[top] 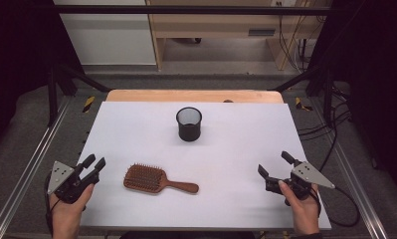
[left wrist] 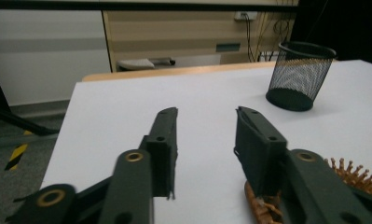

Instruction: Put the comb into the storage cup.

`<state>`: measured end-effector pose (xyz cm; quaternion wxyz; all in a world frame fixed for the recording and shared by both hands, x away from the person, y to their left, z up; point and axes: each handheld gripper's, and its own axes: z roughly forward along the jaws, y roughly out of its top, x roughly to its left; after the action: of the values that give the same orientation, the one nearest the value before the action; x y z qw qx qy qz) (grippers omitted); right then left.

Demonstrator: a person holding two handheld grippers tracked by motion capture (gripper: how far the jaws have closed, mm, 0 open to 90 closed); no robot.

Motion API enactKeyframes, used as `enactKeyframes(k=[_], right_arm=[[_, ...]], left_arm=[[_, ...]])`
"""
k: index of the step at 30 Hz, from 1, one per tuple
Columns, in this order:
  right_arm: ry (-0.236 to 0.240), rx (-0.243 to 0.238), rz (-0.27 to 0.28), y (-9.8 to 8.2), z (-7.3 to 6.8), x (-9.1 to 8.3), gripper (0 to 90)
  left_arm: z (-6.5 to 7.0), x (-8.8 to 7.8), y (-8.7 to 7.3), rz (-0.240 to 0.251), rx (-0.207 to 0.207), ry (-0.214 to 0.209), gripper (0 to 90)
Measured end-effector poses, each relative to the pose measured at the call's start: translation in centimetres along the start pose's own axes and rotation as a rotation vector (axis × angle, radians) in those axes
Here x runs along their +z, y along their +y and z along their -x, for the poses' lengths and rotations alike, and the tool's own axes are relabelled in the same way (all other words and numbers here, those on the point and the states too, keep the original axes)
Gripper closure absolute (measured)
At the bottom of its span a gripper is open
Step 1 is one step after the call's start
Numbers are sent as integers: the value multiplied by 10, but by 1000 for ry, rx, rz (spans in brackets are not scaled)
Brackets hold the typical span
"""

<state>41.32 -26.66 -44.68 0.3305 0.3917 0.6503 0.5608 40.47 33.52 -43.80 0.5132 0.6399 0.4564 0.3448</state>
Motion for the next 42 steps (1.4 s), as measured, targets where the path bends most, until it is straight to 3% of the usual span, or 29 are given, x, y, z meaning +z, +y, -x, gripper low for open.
enactKeyframes(k=[4,9,13,14,19,24,27,33,42], right_arm=[[2,-2,-5,0,0,1,49],[10,-8,-10,0,-2,2,51],[18,-22,-25,-1,-4,4,52],[19,-23,-28,-1,-4,4,52],[27,-30,-35,-1,-6,6,54],[33,-39,-47,-1,-7,6,55],[34,-42,-52,-2,-8,7,55],[40,-42,-56,-2,-9,6,55],[44,-42,-61,-2,-9,7,55]], left_arm=[[0,3,0,-32,1,-16,736],[1,12,-5,-123,-4,-57,885],[8,24,-10,-218,5,-87,900],[8,24,-10,-218,5,-87,900],[12,37,-19,-336,15,-101,900],[10,42,-24,-378,5,-110,900],[14,50,-28,-416,25,-120,900],[19,53,-29,-446,57,-133,900],[22,55,-32,-472,52,-156,900]])
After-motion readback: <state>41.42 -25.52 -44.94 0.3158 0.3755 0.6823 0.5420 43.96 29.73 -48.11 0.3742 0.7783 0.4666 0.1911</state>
